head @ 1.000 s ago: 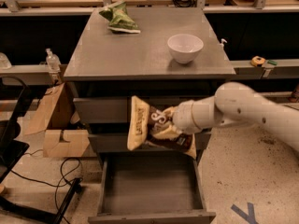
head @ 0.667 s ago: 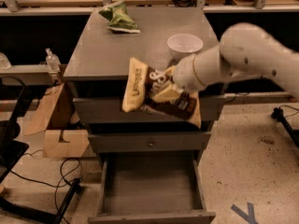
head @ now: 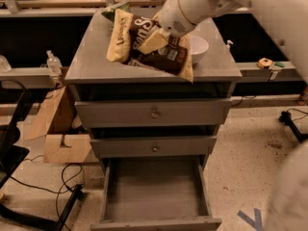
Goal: Pick brown chip bag from bottom drawer and place on counter
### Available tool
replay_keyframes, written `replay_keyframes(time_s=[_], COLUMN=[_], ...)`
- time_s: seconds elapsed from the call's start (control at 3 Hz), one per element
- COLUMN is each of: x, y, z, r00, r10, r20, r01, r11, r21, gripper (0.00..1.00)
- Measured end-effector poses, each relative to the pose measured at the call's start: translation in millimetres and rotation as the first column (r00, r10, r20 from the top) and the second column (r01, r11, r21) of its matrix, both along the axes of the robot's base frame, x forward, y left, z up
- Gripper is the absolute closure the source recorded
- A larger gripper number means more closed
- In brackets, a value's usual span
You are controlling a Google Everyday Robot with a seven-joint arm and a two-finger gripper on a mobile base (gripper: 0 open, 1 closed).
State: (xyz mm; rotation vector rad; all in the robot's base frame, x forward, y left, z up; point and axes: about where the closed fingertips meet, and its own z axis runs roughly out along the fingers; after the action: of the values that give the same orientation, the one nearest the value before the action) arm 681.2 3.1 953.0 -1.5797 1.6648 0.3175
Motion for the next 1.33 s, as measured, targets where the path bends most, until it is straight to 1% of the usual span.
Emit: replay_keyframes(time_s=[0.33, 0.67, 1.0, 1.33], x=[45.3, 90.2, 126.0, 154.2], y=[26.3, 43.6, 47.4, 37.2], z=[24.4, 41.9, 56.5, 73.4], r00=[0.9983, 0.9923, 0.9775, 0.9455], r10=[0.013, -0.009, -0.023, -0.033], r20=[0.056, 0.123, 0.209, 0.324], r01=[-0.013, 0.012, 0.034, 0.057], r11=[1.000, 1.000, 0.998, 0.996], r21=[0.008, -0.019, -0.048, -0.066], gripper=[1.00, 1.00, 1.00, 1.00])
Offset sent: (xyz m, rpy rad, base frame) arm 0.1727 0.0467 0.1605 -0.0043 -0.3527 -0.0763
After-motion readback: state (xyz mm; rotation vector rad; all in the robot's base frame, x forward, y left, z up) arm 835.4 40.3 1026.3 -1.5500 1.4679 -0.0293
